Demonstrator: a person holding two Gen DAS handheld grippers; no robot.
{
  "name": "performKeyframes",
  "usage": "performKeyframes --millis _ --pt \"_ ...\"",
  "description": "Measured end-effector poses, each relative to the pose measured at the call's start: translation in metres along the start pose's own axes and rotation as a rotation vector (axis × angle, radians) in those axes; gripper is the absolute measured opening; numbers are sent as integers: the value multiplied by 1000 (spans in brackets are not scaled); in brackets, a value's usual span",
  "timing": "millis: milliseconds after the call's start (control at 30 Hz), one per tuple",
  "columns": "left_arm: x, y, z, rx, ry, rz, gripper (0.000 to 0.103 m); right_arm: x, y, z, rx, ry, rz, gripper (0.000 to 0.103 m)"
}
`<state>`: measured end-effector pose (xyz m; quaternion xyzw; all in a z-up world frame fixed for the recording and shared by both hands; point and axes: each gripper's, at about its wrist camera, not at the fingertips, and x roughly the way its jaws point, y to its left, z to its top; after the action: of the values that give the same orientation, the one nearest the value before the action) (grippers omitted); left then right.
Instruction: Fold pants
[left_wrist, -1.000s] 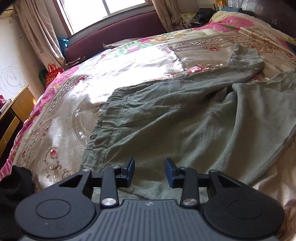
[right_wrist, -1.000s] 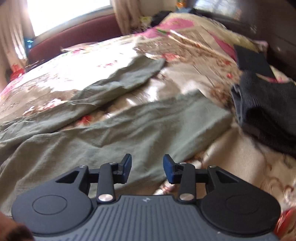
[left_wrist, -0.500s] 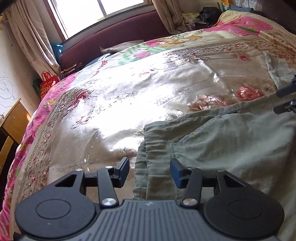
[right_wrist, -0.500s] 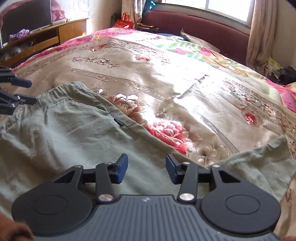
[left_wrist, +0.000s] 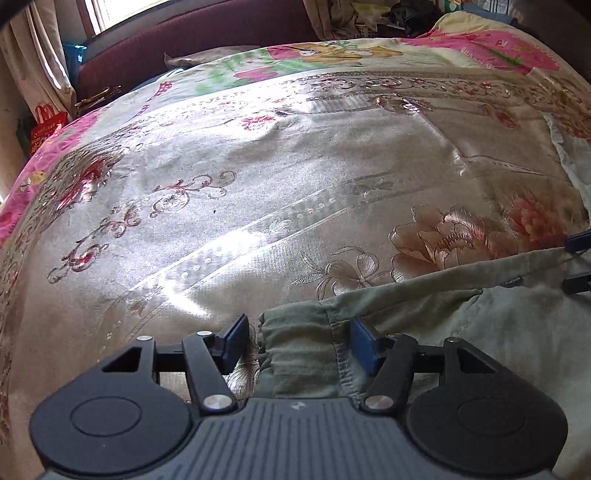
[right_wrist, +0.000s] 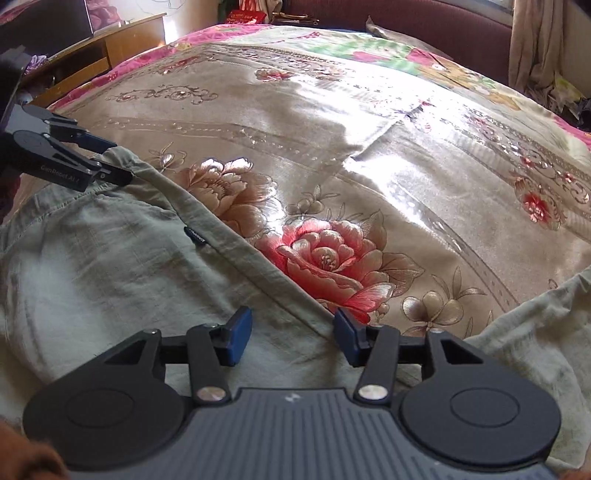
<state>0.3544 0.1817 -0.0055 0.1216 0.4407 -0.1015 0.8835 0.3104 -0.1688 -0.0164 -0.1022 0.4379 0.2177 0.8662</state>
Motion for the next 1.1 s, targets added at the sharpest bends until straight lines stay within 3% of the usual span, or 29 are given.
performKeyframes --millis 167,200,267,300,367,700,833,1033,1100 --pt "-1 -6 -5 -15 -1 39 71 2 4 1 3 18 -5 45" --pt "-1 -6 -5 -22 0 41 67 1 6 2 -6 20 -11 37" --pt "-4 -8 -3 -26 1 48 51 -1 8 6 -2 28 -26 8" --pt "-7 -10 -3 -20 -2 59 49 -4 8 8 10 27 -20 2" --pt "-13 -15 -3 5 -9 92 36 -15 11 9 1 4 -29 2" --pt "-100 4 -9 -41 -141 91 21 -82 24 23 -22 -130 -32 1" --pt "-125 1 -19 -34 -180 61 21 -67 38 18 -67 -105 -21 11" --pt "-95 -3 -26 -12 -131 61 25 -19 54 19 -118 -62 -5 39" --pt "-82 -4 -30 4 -103 54 25 -3 52 21 -151 -40 -10 41"
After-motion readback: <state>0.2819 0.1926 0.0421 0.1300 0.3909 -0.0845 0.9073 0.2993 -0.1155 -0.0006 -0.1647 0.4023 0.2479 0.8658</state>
